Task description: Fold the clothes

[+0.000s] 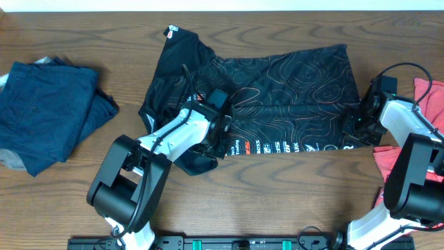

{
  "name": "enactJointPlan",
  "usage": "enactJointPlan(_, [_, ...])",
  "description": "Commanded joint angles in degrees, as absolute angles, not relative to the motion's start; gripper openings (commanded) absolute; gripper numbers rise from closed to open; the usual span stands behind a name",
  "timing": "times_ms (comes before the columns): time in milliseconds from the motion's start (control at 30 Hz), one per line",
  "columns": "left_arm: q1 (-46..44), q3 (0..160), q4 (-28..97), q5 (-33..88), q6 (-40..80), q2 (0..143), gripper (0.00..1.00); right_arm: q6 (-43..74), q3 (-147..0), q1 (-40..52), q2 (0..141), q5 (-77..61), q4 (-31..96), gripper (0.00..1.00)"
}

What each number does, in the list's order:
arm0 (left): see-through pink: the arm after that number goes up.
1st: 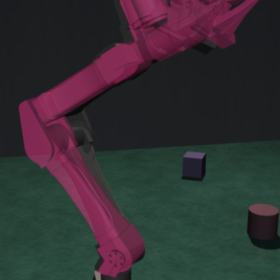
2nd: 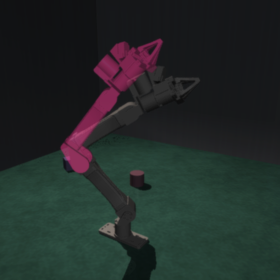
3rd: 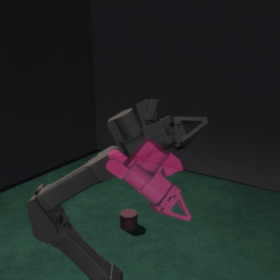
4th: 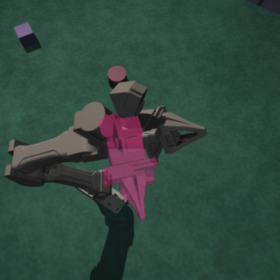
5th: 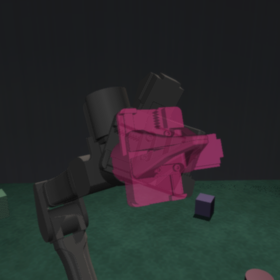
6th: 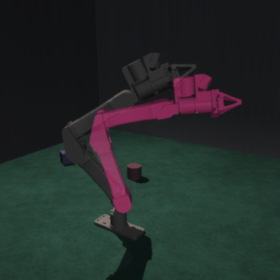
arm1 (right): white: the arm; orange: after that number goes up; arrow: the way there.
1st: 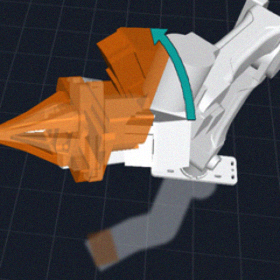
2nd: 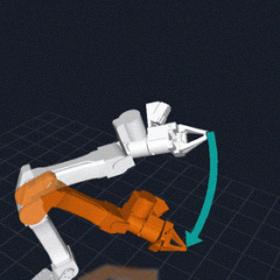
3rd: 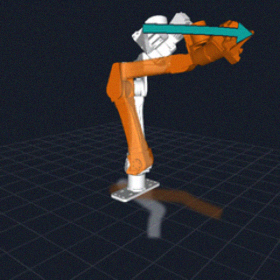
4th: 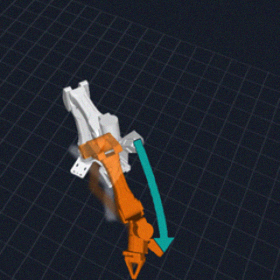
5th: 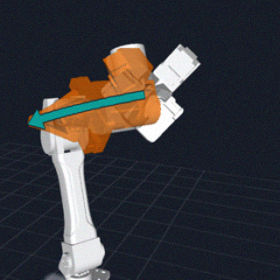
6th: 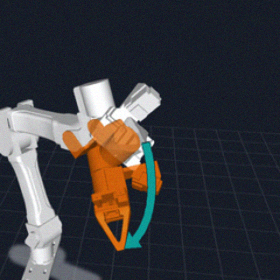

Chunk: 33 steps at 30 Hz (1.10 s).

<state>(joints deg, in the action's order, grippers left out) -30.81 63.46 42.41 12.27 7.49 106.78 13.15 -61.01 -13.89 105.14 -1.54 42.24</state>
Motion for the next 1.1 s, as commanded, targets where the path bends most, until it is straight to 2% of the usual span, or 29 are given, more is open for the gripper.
enactJointPlan(0, [-30.0,64.9,44.6,7.0,7.6,106.7,0.06,12.5,-59.4,-13.1,106.1,-1.3,42.2,0.25])
enactJointPlan(200, [-27.0,71.2,46.5,3.7,7.5,104.3,0.06,12.5,-59.4,-13.1,106.1,-1.3,42.2,0.25])
enactJointPlan(400, [-22.6,79.8,40.3,3.4,8.2,103.8,0.06,12.5,-59.4,-13.1,106.1,-1.3,42.2,0.25])
enactJointPlan(433, [-22.1,80.6,38.5,3.7,9.4,103.8,0.08,12.5,-59.4,-13.1,106.1,-1.3,42.2,0.25])
enactJointPlan(467, [-21.7,81.0,37.2,4.4,10.7,103.8,0.17,12.5,-59.4,-13.1,106.1,-1.3,42.2,0.25])
enactJointPlan(500, [-21.5,81.1,36.2,5.6,11.5,103.8,0.33,12.5,-59.4,-13.1,106.1,-1.3,42.2,0.25])
enactJointPlan(533, [-21.4,81.1,35.9,6.9,11.6,103.8,0.39,12.5,-59.4,-13.1,106.1,-1.3,42.2,0.26])
enactJointPlan(633, [-21.4,81.1,38.5,9.5,11.5,103.8,0.43,12.5,-59.4,-13.1,106.1,-1.3,42.2,0.26])
enactJointPlan(700, [-21.4,81.1,41.8,9.4,10.2,103.8,0.52,12.5,-59.4,-13.1,106.1,-1.3,42.2,0.26])
enactJointPlan(833, [-19.5,81.1,52.0,5.6,8.0,103.8,0.53,12.0,-59.4,-13.1,106.1,-1.3,42.2,0.26])
enactJointPlan(967, [-15.3,81.1,61.5,-1.7,11.7,103.8,0.52,11.5,-59.4,-13.1,106.1,-0.2,42.4,0.26])
enactJointPlan(1067, [-11.2,80.0,64.2,-4.8,14.7,103.8,0.53,11.5,-59.4,-13.1,106.1,-0.2,42.5,0.27])
